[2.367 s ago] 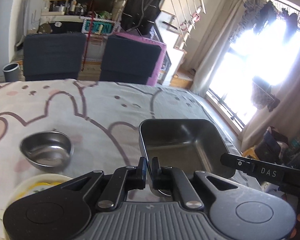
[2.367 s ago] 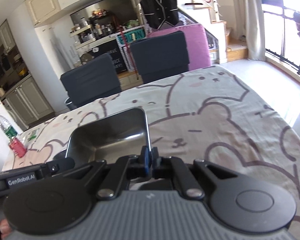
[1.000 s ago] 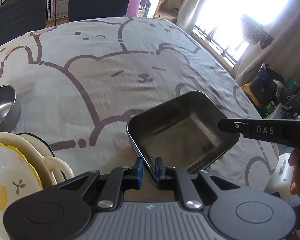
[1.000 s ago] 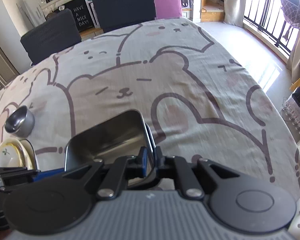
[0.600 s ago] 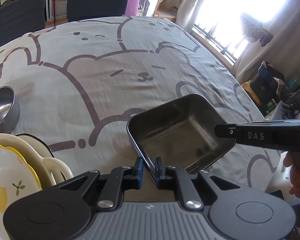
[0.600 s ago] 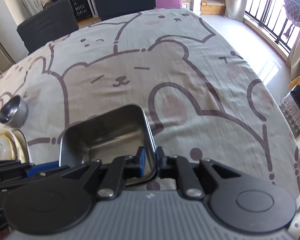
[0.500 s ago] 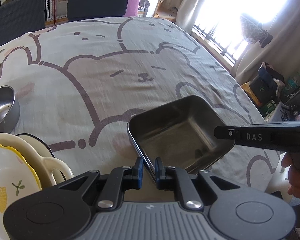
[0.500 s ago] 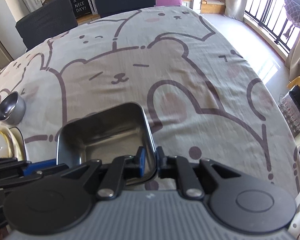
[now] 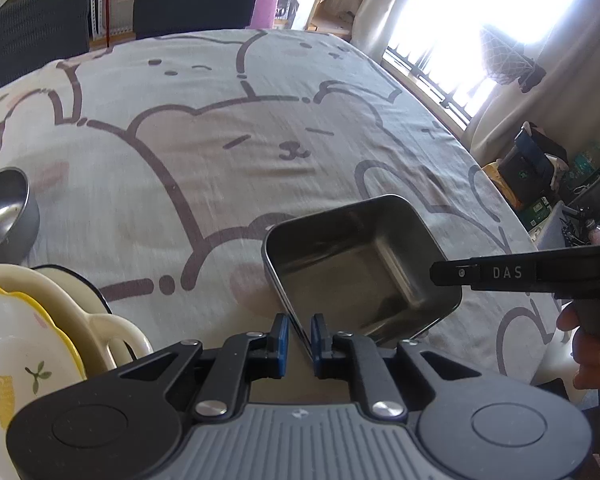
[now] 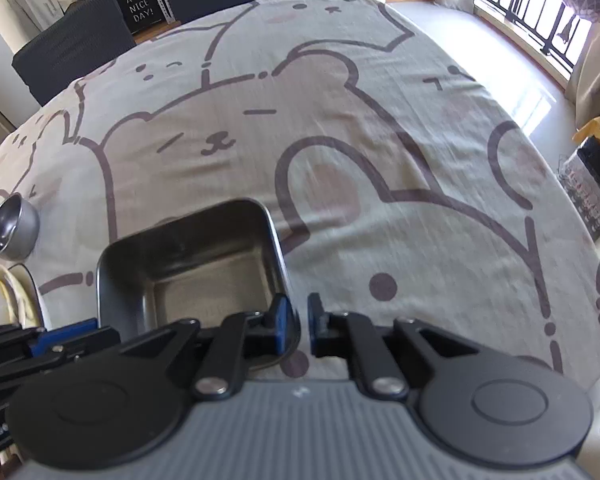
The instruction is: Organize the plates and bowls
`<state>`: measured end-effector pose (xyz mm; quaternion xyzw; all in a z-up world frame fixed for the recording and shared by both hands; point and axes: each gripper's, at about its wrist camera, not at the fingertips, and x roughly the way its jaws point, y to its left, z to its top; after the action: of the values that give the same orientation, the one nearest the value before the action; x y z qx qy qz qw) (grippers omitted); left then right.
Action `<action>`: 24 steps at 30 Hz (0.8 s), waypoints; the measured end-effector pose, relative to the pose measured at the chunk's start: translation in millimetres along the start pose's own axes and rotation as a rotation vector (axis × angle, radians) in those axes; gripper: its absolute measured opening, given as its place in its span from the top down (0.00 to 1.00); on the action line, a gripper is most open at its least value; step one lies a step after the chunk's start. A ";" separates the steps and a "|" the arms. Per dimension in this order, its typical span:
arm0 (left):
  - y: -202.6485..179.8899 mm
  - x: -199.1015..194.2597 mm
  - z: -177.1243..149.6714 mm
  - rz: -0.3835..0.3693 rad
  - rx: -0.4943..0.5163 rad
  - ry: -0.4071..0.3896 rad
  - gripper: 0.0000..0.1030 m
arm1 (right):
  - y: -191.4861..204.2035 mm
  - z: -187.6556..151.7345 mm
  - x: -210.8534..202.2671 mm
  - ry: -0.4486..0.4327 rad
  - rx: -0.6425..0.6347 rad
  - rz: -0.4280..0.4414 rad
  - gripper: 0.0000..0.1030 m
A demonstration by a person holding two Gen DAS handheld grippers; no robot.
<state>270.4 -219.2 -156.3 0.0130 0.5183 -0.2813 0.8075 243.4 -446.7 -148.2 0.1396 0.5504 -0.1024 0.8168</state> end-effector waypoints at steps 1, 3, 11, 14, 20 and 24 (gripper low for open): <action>0.5 0.1 0.2 0.001 0.001 0.000 0.84 | -0.5 0.2 1.3 0.004 0.001 0.000 0.87; 0.6 0.6 0.4 0.002 0.002 0.003 0.84 | -1.5 0.0 3.1 0.009 0.002 -0.001 0.85; -0.5 1.3 -0.7 -0.012 0.012 0.013 0.84 | -3.3 0.9 6.0 0.010 0.008 -0.004 0.82; -1.0 1.4 -1.0 -0.012 0.020 0.012 0.84 | -3.8 0.5 6.3 0.006 0.017 -0.003 0.81; -1.3 1.2 -0.8 -0.012 0.019 0.013 0.84 | -2.8 0.1 6.5 0.008 0.011 -0.013 0.78; -1.7 1.2 -1.0 -0.013 0.013 0.014 0.84 | -2.4 -0.7 6.3 0.009 0.014 -0.015 0.76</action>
<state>269.1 -220.8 -157.4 0.0170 0.5223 -0.2897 0.8019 244.4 -448.9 -154.6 0.1416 0.5544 -0.1117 0.8125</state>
